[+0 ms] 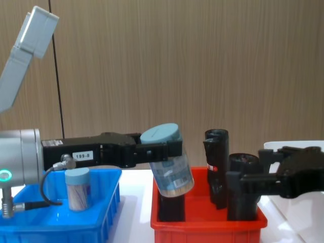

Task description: Pick the cotton swabs from the blue box and place them into the white box.

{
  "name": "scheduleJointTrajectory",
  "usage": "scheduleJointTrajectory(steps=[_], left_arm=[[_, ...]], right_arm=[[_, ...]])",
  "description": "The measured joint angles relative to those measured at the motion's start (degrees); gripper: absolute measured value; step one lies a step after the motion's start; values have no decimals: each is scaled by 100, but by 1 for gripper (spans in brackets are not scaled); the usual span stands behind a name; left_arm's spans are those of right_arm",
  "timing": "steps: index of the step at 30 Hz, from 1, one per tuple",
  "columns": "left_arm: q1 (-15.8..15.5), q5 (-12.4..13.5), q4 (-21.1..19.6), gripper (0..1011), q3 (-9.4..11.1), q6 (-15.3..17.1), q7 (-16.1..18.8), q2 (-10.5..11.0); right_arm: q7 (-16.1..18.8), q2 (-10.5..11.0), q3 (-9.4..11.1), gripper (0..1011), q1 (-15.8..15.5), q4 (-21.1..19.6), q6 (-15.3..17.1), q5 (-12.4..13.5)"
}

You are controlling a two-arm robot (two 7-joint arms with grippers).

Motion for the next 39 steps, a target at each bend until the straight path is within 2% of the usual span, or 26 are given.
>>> scheduleJointTrajectory(steps=[24,39], left_arm=[[0,0,0,660,0,-1,0,0],[0,-1,0,660,0,-1,0,0]], right_arm=[[496,-436,-377,1001,572,711,-45,-471],[668,-646,-561,1002,797,924,-132,-645]])
